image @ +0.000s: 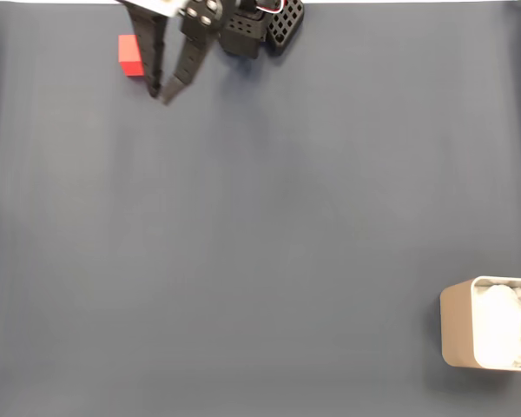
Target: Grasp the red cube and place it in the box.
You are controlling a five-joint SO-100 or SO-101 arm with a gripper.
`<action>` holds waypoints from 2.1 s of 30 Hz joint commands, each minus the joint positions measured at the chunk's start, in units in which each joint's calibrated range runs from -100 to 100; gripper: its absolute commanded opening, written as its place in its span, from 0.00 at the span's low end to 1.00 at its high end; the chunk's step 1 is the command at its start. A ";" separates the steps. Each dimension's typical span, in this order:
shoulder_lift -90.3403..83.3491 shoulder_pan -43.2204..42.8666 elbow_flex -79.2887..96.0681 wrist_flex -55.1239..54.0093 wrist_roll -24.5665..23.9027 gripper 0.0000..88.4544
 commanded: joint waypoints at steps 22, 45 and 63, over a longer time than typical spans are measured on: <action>-2.35 27.96 -2.37 6.27 -2.20 0.00; -5.56 41.74 4.83 7.58 -2.30 0.00; -5.65 43.72 8.48 8.57 -3.71 0.00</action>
